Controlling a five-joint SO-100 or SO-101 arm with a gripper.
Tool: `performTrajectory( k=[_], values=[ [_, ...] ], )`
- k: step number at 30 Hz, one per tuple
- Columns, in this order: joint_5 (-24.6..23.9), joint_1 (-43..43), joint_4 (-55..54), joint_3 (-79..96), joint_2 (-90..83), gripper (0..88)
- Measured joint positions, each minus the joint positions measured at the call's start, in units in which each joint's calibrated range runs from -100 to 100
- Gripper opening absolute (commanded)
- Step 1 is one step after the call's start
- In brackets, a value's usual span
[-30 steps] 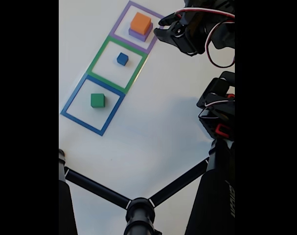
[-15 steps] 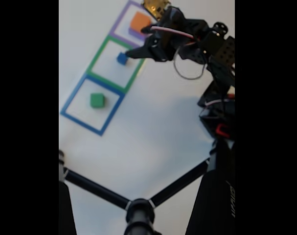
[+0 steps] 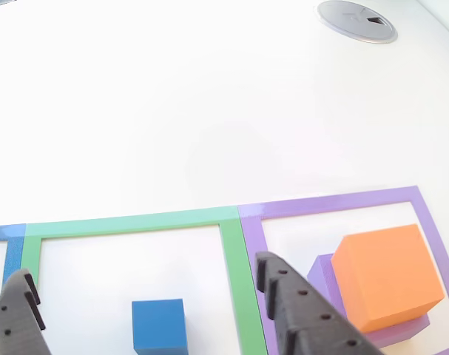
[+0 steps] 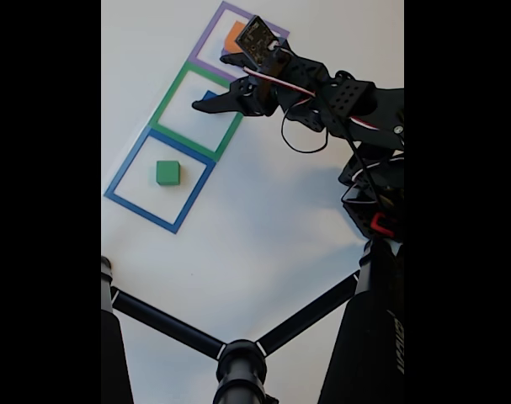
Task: Tower of hanoi
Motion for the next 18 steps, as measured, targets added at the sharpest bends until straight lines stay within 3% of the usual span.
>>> performTrajectory(
  k=[9, 18],
  values=[
    [0.0, -1.9, -24.3, 3.9, 19.8, 35.7],
    [0.2, -1.8, -39.7, 2.6, 36.0, 34.9]
  ],
)
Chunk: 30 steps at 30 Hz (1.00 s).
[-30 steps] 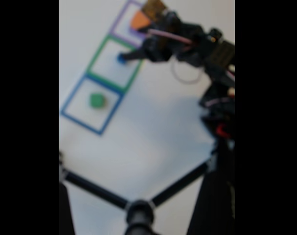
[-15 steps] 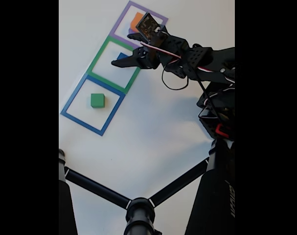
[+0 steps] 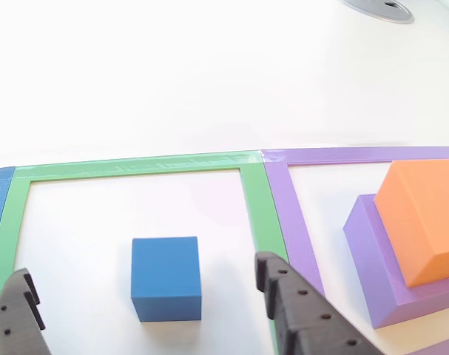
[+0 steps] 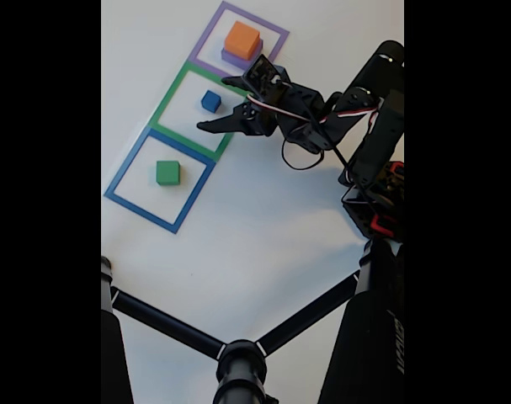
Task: Tower of hanoi
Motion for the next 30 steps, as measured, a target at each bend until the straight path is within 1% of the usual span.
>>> performTrajectory(
  k=[8, 10, 11, 25, 30],
  values=[
    [0.0, -0.2, -2.9, -5.1, 8.4, 24.7],
    [0.0, -0.8, -3.1, -5.5, 9.3, 17.5],
    [0.0, -1.2, -3.1, -5.7, 9.5, 15.4],
    [0.0, -3.3, -3.3, -5.7, 9.5, 5.0],
    [-0.4, -4.1, -3.5, -5.7, 9.5, 3.3]
  ],
)
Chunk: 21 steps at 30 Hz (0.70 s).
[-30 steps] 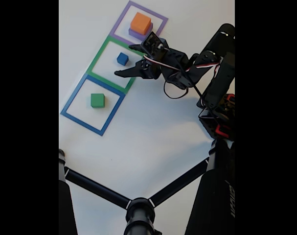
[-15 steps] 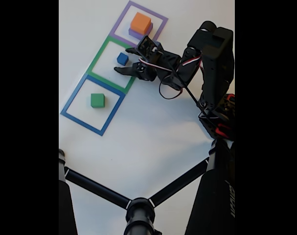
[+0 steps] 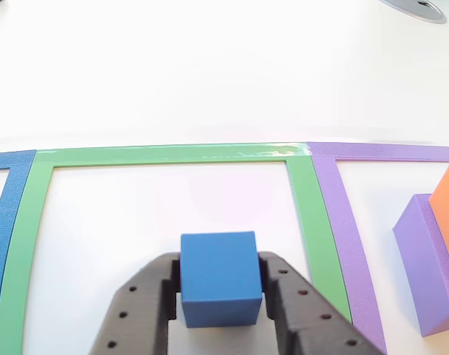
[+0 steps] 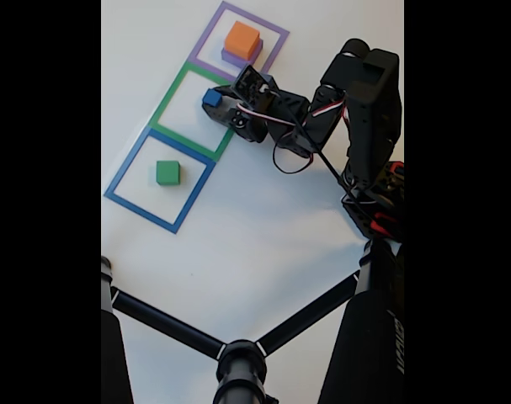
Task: Tower of hanoi
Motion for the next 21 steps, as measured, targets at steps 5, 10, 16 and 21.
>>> performTrajectory(
  k=[5, 10, 16, 21],
  values=[
    [0.0, -0.1, 0.0, 0.0, 0.0, 3.1],
    [0.0, -1.2, 0.3, 0.3, -0.9, 2.5],
    [0.0, -1.2, 11.9, 0.6, -12.8, 1.6],
    [0.0, -1.2, 27.6, 0.6, -28.2, 1.5]
  ],
)
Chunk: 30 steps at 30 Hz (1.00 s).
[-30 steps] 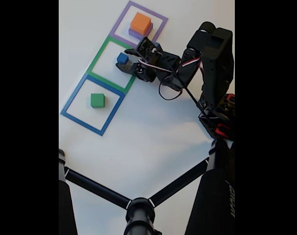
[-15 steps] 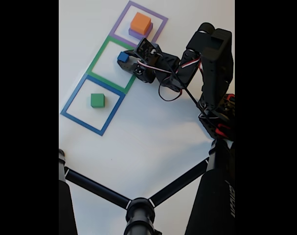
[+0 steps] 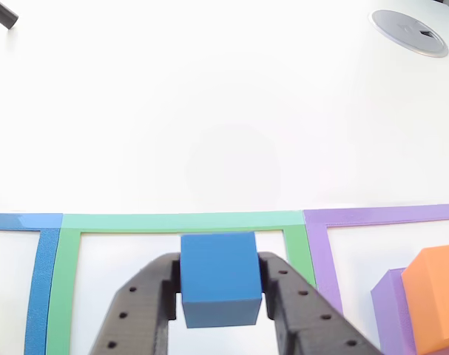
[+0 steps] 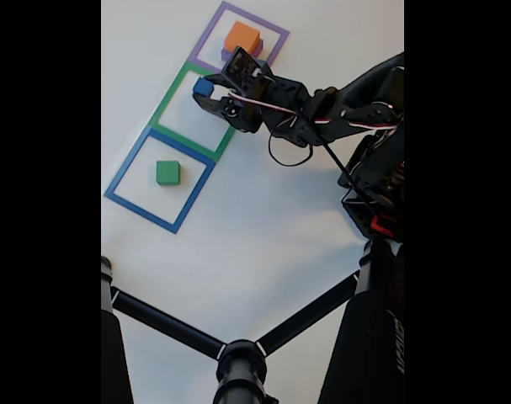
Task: Tower of hanoi
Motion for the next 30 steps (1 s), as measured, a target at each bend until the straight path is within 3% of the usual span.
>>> performTrajectory(
  k=[9, 13, 18, 23, 30],
  values=[
    [0.0, -1.8, 44.5, -12.7, -27.1, 1.5],
    [0.2, -1.8, 69.7, -27.4, -31.8, 1.5],
    [0.4, -7.8, 95.1, -47.9, -32.6, 1.4],
    [0.0, -12.8, 107.7, -61.3, -34.4, 1.4],
    [0.0, -19.0, 115.2, -68.4, -38.3, 1.4]
  ],
)
